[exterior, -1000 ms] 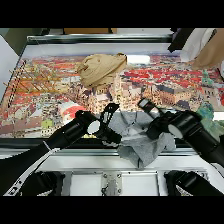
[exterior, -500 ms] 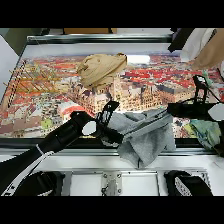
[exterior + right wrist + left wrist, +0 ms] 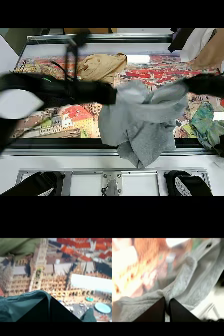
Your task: Fold the clothes and pants, and hang the long-sleeved shirts on hangers.
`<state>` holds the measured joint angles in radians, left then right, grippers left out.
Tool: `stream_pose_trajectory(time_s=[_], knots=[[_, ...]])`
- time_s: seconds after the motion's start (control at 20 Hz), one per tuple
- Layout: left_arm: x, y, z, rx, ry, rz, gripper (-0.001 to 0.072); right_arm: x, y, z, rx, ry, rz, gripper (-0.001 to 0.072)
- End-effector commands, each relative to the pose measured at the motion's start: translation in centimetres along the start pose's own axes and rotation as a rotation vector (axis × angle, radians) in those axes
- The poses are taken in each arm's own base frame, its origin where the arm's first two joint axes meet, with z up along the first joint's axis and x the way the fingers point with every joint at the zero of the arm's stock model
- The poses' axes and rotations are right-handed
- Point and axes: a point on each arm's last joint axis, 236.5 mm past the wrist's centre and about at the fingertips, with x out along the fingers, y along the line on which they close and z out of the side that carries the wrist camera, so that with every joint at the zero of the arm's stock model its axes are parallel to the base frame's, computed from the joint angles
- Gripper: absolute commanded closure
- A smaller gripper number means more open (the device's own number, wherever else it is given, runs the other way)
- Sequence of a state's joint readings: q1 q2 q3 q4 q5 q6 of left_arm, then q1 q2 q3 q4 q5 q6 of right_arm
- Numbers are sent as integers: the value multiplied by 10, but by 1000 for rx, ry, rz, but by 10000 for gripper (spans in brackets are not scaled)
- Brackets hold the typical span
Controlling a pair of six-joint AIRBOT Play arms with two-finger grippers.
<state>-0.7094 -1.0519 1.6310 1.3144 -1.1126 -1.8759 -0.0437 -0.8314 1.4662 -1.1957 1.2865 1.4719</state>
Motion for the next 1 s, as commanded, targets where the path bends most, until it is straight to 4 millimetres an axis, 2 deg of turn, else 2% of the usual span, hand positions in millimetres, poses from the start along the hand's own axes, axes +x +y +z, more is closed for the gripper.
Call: stream_pose_trajectory(time_s=[0.0, 0.05, 0.15, 0.3, 0.45, 0.5, 0.6, 0.7, 0.85, 0.95], knots=[[-78, -30, 65, 103, -209, -10, 693, -76, 28, 43, -16, -124, -13, 695], [-73, -26, 50, 116, -143, 22, 692, -81, 19, 34, 9, -94, -58, 694], [-45, -3, -1, 93, 71, 105, 692, -78, -1, -2, 61, 54, -140, 694], [8, 29, -92, 50, 353, 191, 692, -54, -11, -67, 103, 299, -148, 694], [39, 61, -184, 1, 579, 274, 692, -27, -21, -130, 172, 462, -155, 694], [47, 68, -203, -14, 607, 289, 692, -18, -23, -149, 186, 504, -148, 694], [63, 74, -220, -39, 598, 288, 692, 1, -22, -173, 198, 545, -137, 694], [77, 74, -229, -56, 581, 263, 692, 19, -15, -185, 178, 559, -113, 694], [85, 96, -248, -87, 634, 314, 692, 46, 1, -180, 144, 540, -70, 694], [87, 114, -251, -117, 640, 346, 692, 62, 9, -183, 120, 560, -51, 694]])
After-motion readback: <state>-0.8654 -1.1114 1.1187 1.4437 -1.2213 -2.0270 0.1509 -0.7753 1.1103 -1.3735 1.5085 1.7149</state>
